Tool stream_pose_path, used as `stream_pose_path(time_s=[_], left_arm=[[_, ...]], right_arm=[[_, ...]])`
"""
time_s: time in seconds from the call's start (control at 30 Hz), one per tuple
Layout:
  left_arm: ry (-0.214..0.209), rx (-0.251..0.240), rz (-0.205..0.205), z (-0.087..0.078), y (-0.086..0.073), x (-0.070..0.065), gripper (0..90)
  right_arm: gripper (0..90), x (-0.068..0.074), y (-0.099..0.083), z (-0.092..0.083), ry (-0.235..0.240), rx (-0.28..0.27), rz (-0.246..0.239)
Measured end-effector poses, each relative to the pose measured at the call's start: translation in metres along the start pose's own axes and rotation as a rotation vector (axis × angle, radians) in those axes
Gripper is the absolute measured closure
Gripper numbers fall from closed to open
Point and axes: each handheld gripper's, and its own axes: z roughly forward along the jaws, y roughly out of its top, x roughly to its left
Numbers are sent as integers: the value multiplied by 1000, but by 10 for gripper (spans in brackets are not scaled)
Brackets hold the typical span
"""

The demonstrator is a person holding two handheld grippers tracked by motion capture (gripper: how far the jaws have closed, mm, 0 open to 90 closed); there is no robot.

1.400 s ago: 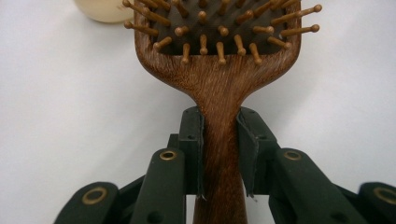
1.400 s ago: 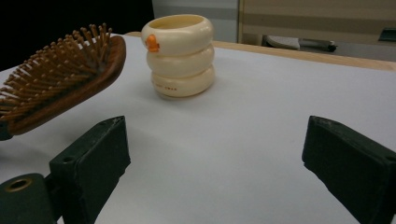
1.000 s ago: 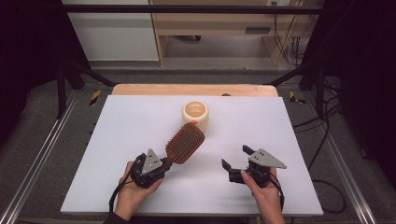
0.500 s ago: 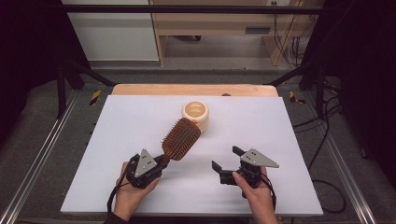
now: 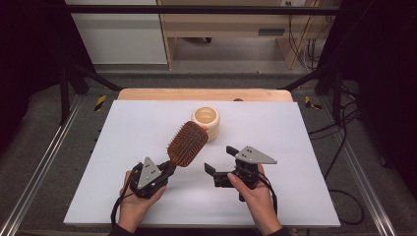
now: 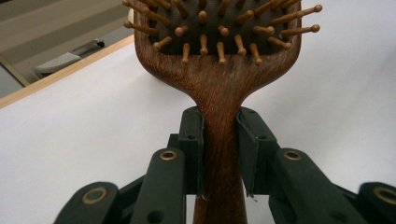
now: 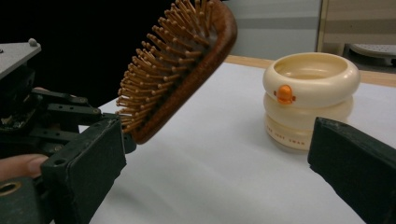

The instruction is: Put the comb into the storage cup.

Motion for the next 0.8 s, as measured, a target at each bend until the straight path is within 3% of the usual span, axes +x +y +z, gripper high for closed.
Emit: stream_pose_path(time_s=[0.27, 0.8], left_arm=[[10, -12, 7, -1, 0, 2, 728], [36, -43, 11, -6, 1, 3, 728]], right_arm=[[44, 6, 12, 7, 15, -3, -5], [45, 14, 25, 21, 49, -12, 30]])
